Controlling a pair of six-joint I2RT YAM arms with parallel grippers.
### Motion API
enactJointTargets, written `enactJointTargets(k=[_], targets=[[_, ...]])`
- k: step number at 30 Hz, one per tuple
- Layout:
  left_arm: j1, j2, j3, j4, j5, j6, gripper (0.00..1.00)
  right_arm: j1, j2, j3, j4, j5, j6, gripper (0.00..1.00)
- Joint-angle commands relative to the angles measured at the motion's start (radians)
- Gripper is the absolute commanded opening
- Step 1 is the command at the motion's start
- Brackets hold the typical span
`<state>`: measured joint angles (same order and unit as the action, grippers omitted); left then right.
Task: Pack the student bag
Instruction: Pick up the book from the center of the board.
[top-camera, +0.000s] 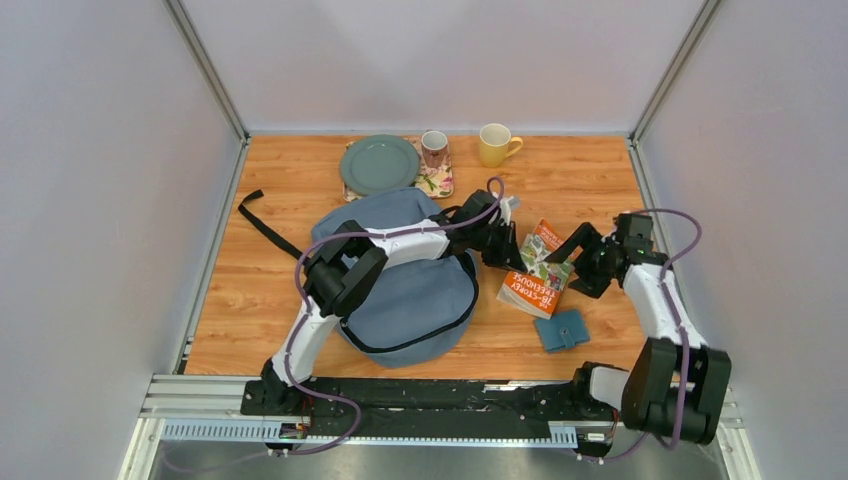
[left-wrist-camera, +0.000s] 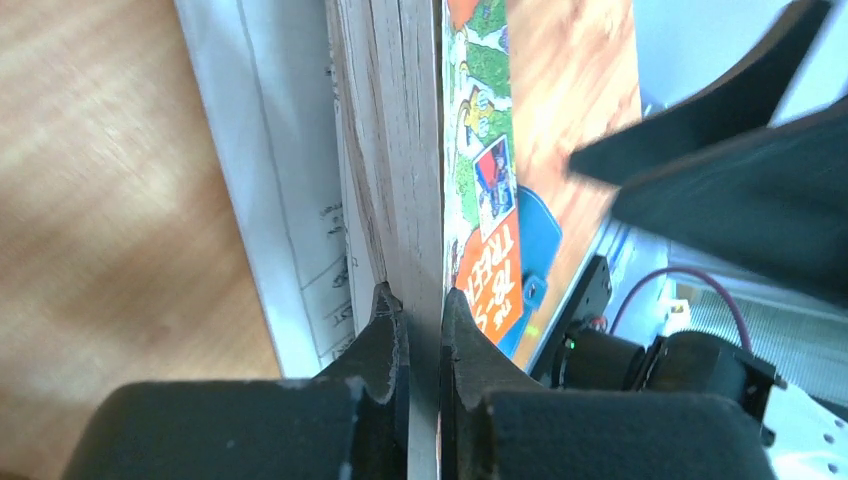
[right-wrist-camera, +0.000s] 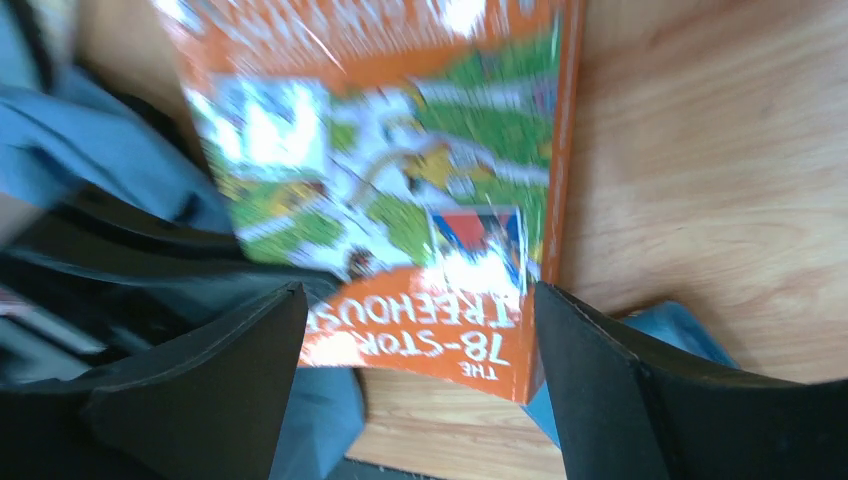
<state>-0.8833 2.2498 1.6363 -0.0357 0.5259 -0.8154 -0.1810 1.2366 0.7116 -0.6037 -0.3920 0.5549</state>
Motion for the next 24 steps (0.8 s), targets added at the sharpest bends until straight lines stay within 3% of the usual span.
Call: enactJointTargets(k=[1, 13, 19, 24], targets=[[-0.043, -0.194, -0.032, -0.010, 0.016, 0.088, 0.00, -0.095, -0.189, 0.117, -0.056, -0.008, -0.021, 0.88], [-0.045, -0.571, -0.180, 0.059, -0.046, 0.153, 0.00, -0.118, -0.552, 0.176, -0.237, 0.035, 0.060, 0.89], [-0.043, -0.769, -0.329, 0.066, -0.130, 0.191, 0.00, -0.101, -0.651, 0.226, -0.257, -0.103, 0.063, 0.89], [-0.043, -1.004, -0.481, 0.040, -0.245, 0.245, 0.00, -0.089, -0.692, 0.187, -0.174, -0.261, 0.141, 0.89]])
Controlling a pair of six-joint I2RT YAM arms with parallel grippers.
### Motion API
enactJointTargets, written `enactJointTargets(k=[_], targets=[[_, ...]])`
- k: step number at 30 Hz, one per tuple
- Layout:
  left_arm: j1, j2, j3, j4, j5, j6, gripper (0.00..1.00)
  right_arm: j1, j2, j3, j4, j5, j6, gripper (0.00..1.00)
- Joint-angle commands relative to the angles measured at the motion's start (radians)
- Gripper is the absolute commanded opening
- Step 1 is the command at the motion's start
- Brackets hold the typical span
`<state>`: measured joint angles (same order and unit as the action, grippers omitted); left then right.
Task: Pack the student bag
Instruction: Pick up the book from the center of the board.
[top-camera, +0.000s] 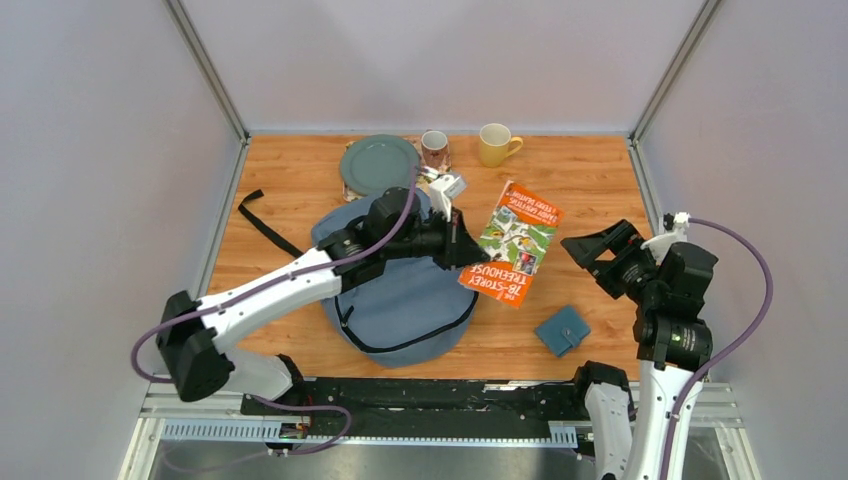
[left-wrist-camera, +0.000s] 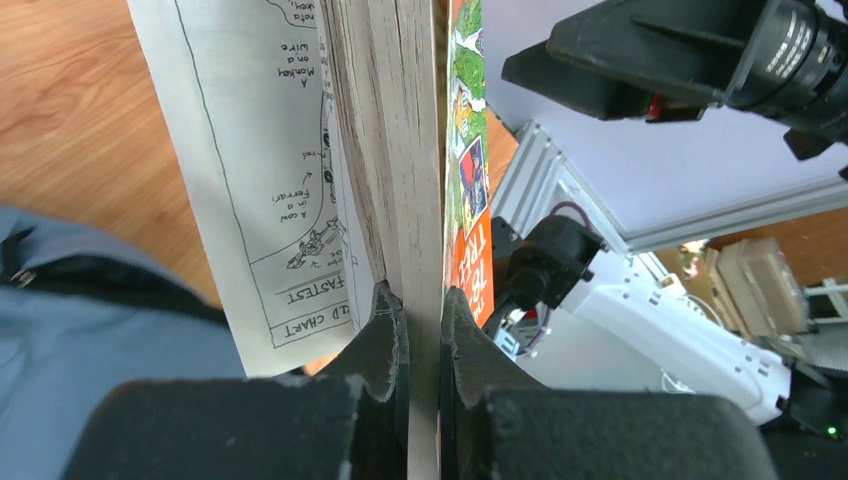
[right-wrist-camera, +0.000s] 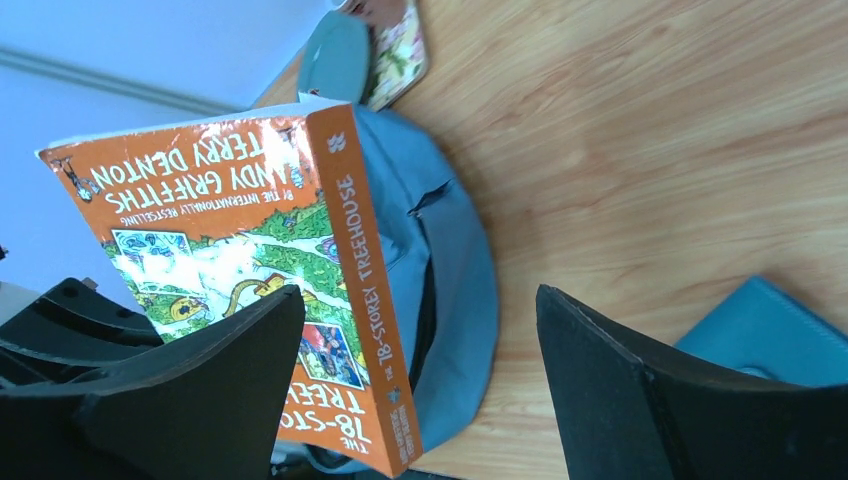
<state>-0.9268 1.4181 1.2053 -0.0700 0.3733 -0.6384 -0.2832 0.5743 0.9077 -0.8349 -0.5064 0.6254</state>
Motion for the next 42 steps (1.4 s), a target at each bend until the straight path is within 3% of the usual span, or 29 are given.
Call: enactJointTargets(k=[1, 5, 10, 13, 18, 20, 25, 31, 34, 38, 42], targets=[[0.000, -0.201, -0.059, 0.040, -0.121, 0.092, 0.00, 0.019, -0.043, -0.016, 0.071, -0.150, 0.082, 0.89], [0.000, -0.342, -0.107, -0.014, -0.165, 0.134, 0.00, 0.074, -0.065, -0.009, 0.086, -0.156, 0.128, 0.86], [0.000, -0.458, -0.211, -0.017, -0.234, 0.163, 0.00, 0.278, -0.063, -0.026, 0.143, -0.058, 0.180, 0.86], [0.000, -0.482, -0.211, -0.062, -0.238, 0.171, 0.00, 0.525, -0.021, -0.064, 0.255, 0.037, 0.232, 0.86], [0.000, -0.534, -0.259, -0.077, -0.260, 0.160, 0.00, 0.989, 0.140, -0.047, 0.448, 0.328, 0.229, 0.87], [0.000, -0.565, -0.277, -0.068, -0.249, 0.148, 0.00, 1.056, 0.225, -0.046, 0.503, 0.406, 0.238, 0.87], [0.000, -0.633, -0.338, -0.067, -0.208, 0.115, 0.00, 1.078, 0.328, -0.075, 0.594, 0.414, 0.272, 0.87], [0.000, -0.717, -0.395, -0.086, -0.254, 0.108, 0.00, 1.078, 0.288, -0.108, 0.593, 0.457, 0.270, 0.88], [0.000, -0.714, -0.389, -0.085, -0.200, 0.105, 0.00, 1.078, 0.289, -0.145, 0.647, 0.431, 0.266, 0.89], [0.000, -0.685, -0.411, 0.013, -0.056, 0.075, 0.00, 1.078, 0.344, -0.179, 0.883, 0.277, 0.298, 0.90], [0.000, -0.651, -0.394, -0.011, 0.012, 0.089, 0.00, 1.078, 0.389, -0.213, 1.075, 0.169, 0.353, 0.88]])
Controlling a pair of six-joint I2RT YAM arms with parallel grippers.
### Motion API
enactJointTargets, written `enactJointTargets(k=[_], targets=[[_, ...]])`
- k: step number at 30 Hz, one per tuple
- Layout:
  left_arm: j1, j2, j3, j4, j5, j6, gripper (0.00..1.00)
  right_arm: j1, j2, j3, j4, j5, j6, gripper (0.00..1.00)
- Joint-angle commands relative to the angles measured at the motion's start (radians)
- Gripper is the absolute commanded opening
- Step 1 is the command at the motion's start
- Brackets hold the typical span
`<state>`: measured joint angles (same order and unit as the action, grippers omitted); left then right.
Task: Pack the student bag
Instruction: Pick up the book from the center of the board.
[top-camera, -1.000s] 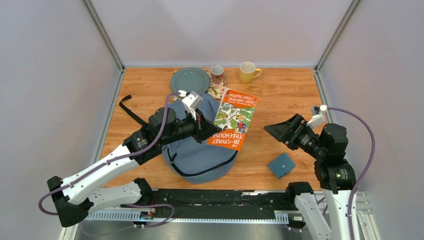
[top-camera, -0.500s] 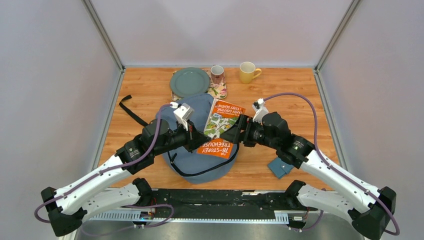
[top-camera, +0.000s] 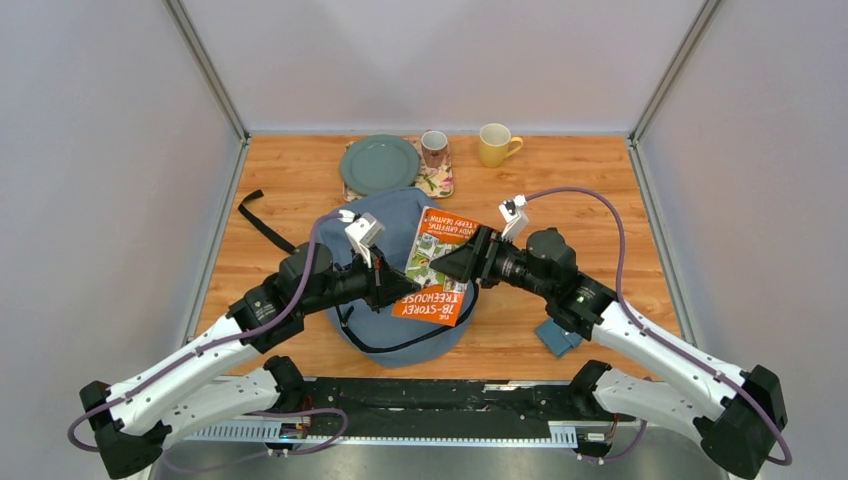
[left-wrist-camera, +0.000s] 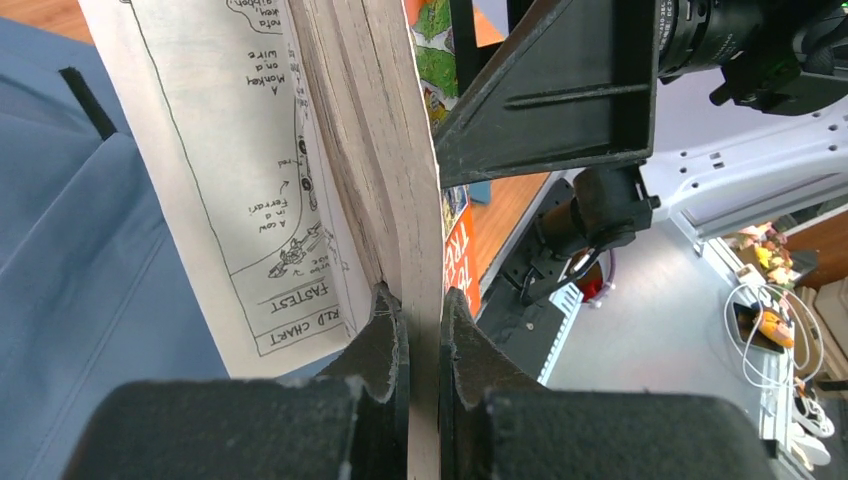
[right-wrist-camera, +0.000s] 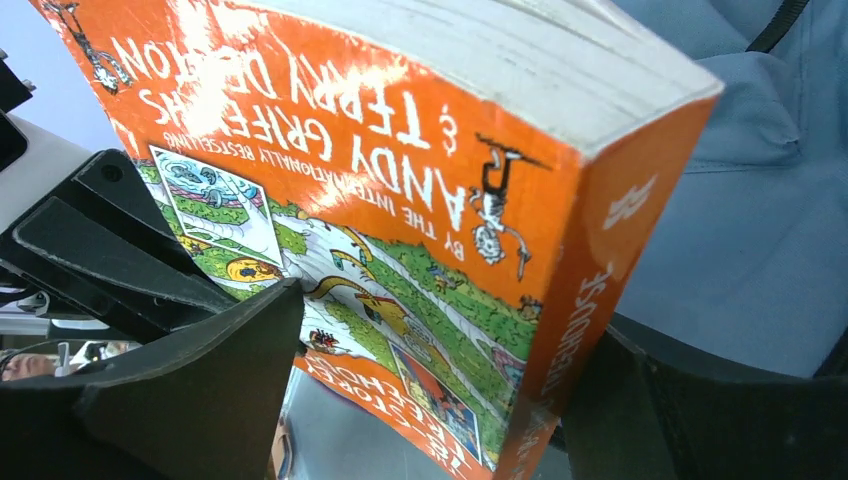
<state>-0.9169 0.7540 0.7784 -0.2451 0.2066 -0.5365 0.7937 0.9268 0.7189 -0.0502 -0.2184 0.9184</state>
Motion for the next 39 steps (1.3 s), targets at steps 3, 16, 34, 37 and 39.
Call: enactJointTargets(k=[3, 16, 34, 37, 39], targets=[[-0.011, 0.004, 0.018, 0.158, 0.154, -0.011, 0.00, 0.001, 0.029, -0.029, 0.293, -0.110, 0.056, 0.65], [-0.010, -0.001, 0.073, -0.090, -0.297, 0.073, 0.84, 0.002, -0.129, -0.075, 0.255, -0.063, 0.079, 0.00], [0.308, -0.019, -0.163, 0.507, 0.351, -0.236, 0.84, 0.002, -0.149, -0.073, 0.388, -0.303, 0.066, 0.00], [0.316, 0.007, -0.197, 0.657, 0.460, -0.322, 0.84, 0.004, -0.146, -0.061, 0.388, -0.318, 0.045, 0.00], [0.314, 0.027, -0.208, 0.759, 0.526, -0.359, 0.84, 0.004, -0.137, -0.047, 0.372, -0.332, 0.030, 0.00]])
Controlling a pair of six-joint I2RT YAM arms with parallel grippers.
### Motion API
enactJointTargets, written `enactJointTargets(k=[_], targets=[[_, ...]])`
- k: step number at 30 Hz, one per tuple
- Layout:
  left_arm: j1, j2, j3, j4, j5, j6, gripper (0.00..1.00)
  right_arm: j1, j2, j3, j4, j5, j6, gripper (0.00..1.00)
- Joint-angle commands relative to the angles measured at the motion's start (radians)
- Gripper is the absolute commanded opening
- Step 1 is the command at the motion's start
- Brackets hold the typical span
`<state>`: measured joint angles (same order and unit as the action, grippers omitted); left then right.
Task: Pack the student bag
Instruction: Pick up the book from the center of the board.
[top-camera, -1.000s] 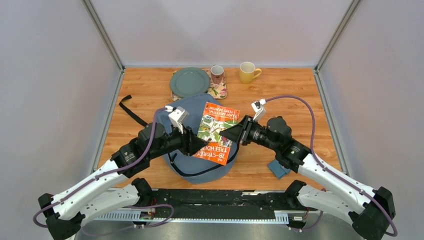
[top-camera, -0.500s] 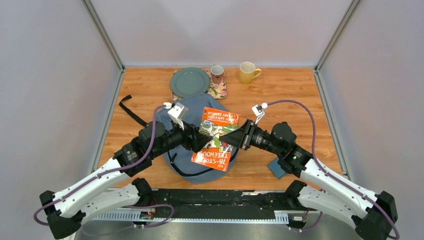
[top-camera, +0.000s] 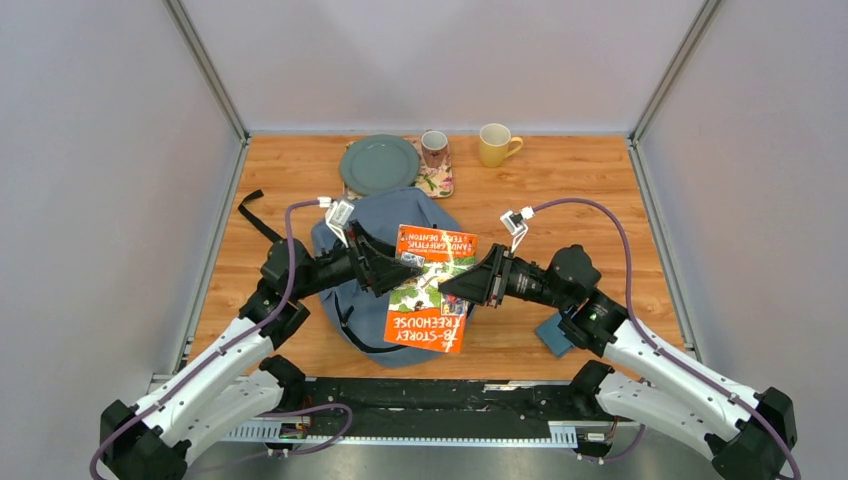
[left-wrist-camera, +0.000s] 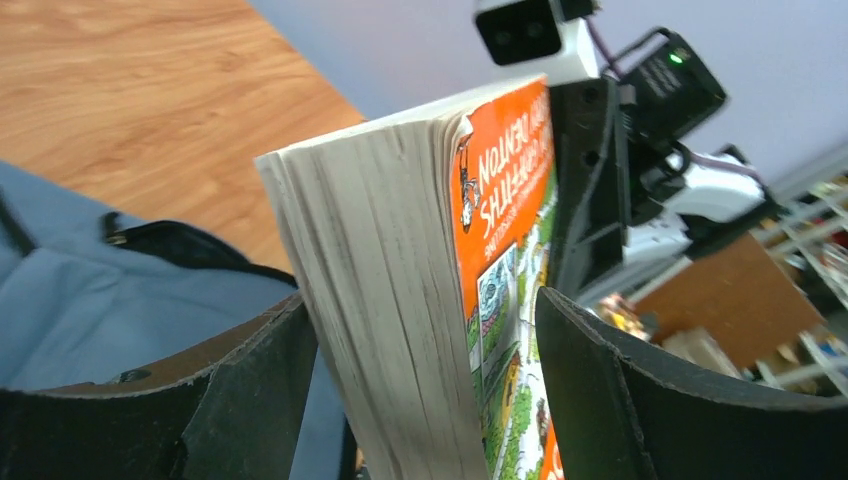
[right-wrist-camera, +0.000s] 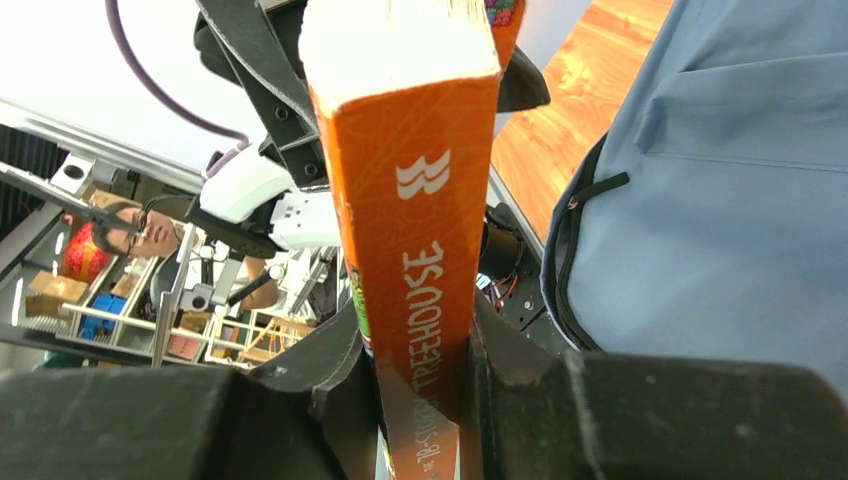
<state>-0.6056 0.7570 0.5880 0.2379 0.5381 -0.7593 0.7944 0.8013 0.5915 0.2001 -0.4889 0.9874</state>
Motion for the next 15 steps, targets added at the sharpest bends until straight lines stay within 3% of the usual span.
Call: enactJointTargets(k=[1, 3, 5, 6, 8, 9, 12, 15], targets=[[0.004, 0.031, -0.023, 0.305, 0.216, -0.162, 0.84, 0.005, -0.008, 0.086, 0.117, -0.066, -0.047, 0.00], [0.003, 0.047, -0.025, 0.342, 0.246, -0.181, 0.83, 0.003, 0.002, 0.108, 0.095, -0.076, -0.065, 0.00], [0.004, 0.056, -0.025, 0.369, 0.278, -0.202, 0.74, 0.003, 0.009, 0.122, 0.082, -0.076, -0.073, 0.00], [0.004, 0.064, -0.025, 0.371, 0.281, -0.210, 0.59, 0.003, 0.013, 0.126, 0.067, -0.070, -0.081, 0.00], [0.004, 0.064, -0.028, 0.353, 0.275, -0.210, 0.41, 0.005, 0.016, 0.137, 0.036, -0.065, -0.101, 0.00], [0.004, 0.055, -0.030, 0.335, 0.264, -0.204, 0.25, 0.003, 0.018, 0.152, -0.012, -0.048, -0.124, 0.00], [0.004, 0.041, -0.017, 0.209, 0.197, -0.147, 0.00, 0.003, 0.009, 0.188, -0.138, -0.001, -0.159, 0.00], [0.004, 0.038, 0.032, 0.045, 0.139, -0.068, 0.00, 0.003, -0.033, 0.211, -0.314, 0.180, -0.197, 0.16]])
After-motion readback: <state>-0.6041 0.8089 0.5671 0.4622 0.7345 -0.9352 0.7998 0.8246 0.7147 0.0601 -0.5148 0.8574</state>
